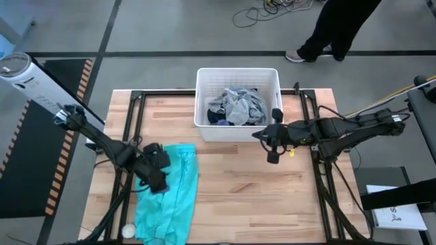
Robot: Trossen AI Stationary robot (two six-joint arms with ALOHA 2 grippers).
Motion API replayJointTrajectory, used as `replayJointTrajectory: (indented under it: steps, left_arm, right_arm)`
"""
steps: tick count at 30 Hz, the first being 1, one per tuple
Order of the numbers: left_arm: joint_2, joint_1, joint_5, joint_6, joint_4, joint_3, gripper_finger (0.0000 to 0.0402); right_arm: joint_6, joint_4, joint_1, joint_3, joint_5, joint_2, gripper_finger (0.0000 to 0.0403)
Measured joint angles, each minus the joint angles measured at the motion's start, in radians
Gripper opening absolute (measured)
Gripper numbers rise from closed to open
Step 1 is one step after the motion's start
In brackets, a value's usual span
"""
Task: Sort clothes
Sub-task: Put the purple sock into the laundry bin
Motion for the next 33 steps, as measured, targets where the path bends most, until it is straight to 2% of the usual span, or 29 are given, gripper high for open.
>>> replayJointTrajectory:
  steps: [5,9,14,17,22,28,33]
  left_arm:
    - [0.007,-0.039,0.053,-0.127,0.005,-0.097,0.021]
    - [0.008,-0.04,0.11,-0.16,0.009,-0.161,0.0223]
    - [0.008,-0.039,0.117,-0.18,0.019,-0.222,0.0228]
    - [0.009,-0.037,0.132,-0.193,0.088,-0.263,0.022]
    - [0.01,-0.035,0.133,-0.192,0.297,-0.338,0.0162]
    - [0.009,-0.012,0.128,-0.169,0.337,-0.317,0.0021]
    - [0.004,-0.001,0.08,-0.088,0.335,-0.172,0.0005]
  right_arm:
    - [-0.001,0.015,0.02,0.002,0.0,-0.001,0.0]
    - [0.0,0.015,0.027,0.005,0.0,-0.001,0.0]
    - [0.0,0.015,0.028,0.005,0.001,0.0,0.0]
    - [0.0,0.014,0.028,0.005,0.001,0.0,0.0]
    - [0.0,0.014,0.028,0.005,0.001,0.0,0.0]
    - [0.0,0.014,0.028,0.005,0.001,0.0,0.0]
    - [0.0,0.014,0.028,0.005,0.001,0.0,0.0]
